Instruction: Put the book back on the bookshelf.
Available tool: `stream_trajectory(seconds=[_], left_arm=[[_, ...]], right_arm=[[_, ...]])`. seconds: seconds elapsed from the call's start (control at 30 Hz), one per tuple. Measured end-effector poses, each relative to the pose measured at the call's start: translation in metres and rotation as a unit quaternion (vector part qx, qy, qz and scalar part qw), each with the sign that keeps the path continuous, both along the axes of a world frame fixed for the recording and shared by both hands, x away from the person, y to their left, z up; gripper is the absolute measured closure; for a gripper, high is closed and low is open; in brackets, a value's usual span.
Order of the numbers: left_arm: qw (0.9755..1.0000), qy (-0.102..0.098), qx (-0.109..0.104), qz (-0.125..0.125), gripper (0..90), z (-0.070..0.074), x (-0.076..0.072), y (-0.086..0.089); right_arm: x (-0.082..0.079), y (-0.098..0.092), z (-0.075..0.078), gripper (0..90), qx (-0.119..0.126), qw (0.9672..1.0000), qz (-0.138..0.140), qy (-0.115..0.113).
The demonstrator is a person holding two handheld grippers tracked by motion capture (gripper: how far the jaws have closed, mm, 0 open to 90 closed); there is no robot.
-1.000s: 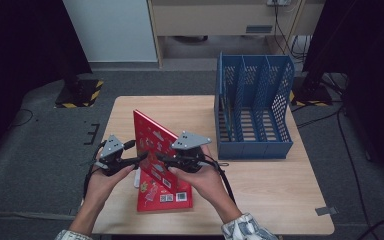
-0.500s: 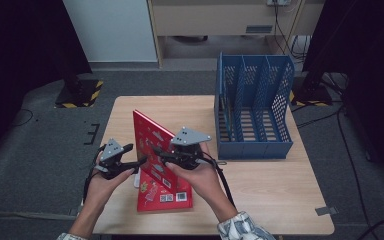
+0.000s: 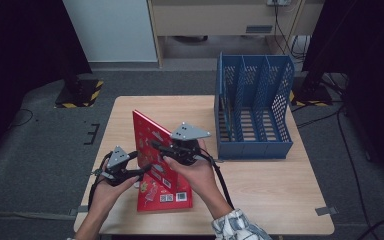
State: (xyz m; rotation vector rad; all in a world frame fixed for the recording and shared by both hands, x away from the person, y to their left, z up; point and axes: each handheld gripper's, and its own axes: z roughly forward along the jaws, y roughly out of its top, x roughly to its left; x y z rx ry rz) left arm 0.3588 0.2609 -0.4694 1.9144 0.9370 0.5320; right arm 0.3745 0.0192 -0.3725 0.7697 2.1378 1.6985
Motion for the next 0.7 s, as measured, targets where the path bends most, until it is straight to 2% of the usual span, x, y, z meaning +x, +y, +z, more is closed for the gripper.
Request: stream_trajectory(seconds=[0.3,0.37,0.47,0.63,0.7], left_arm=[[0.9999,0.001,-0.010,0.002,24.4,-0.002,-0.001,0.002],[0.9999,0.001,-0.012,0.004,23.9,-0.002,-0.001,0.003],[0.9999,0.001,-0.015,0.006,23.5,-0.002,-0.002,0.005],[1.0000,0.000,0.006,0.008,20.1,-0.003,-0.010,0.013],[0.9998,0.005,0.010,0.015,19.6,-0.004,-0.014,0.020]], right_arm=[[0.002,0.003,-0.001,70.7,0.006,1.0000,-0.003,0.000],[0.003,0.004,-0.001,76.1,0.008,1.0000,-0.002,-0.001],[0.003,0.006,-0.001,77.5,0.011,0.9999,0.001,-0.001],[0.004,0.005,0.000,79.3,0.020,0.9998,0.003,0.003],[0.004,0.004,0.000,79.5,0.018,0.9998,0.001,-0.003]])
